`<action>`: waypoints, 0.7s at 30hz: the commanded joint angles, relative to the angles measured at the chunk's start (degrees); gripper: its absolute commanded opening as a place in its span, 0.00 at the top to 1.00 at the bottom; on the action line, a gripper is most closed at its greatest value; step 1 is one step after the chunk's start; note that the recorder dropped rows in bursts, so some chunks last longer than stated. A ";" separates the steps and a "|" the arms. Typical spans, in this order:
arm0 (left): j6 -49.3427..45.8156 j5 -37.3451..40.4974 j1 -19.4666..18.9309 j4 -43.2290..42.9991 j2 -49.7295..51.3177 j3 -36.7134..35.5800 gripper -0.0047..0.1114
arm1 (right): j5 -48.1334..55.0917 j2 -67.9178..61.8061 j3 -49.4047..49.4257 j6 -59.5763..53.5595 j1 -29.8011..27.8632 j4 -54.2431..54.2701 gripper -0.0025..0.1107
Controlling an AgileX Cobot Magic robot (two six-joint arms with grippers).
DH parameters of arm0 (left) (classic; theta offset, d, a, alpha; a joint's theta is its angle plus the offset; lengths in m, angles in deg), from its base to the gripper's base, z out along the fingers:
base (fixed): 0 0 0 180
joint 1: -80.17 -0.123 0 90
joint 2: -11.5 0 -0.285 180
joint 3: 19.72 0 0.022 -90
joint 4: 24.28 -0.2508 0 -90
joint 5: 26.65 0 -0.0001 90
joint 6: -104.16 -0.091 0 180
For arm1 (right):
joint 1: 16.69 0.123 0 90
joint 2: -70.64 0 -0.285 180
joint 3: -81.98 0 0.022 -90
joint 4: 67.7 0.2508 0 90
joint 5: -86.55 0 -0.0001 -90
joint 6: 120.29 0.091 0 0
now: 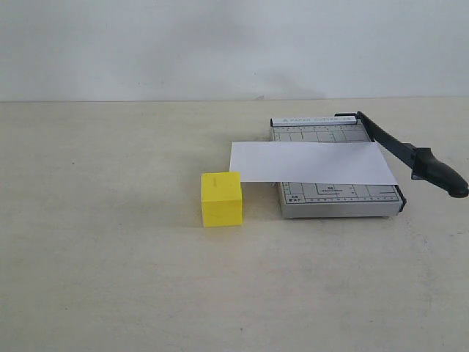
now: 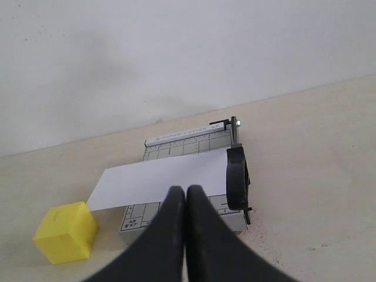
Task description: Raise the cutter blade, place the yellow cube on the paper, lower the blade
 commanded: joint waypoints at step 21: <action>-69.76 23.21 0.30 52.44 20.99 22.93 0.92 | -0.72 0.26 0.11 -0.02 0.01 0.20 0.98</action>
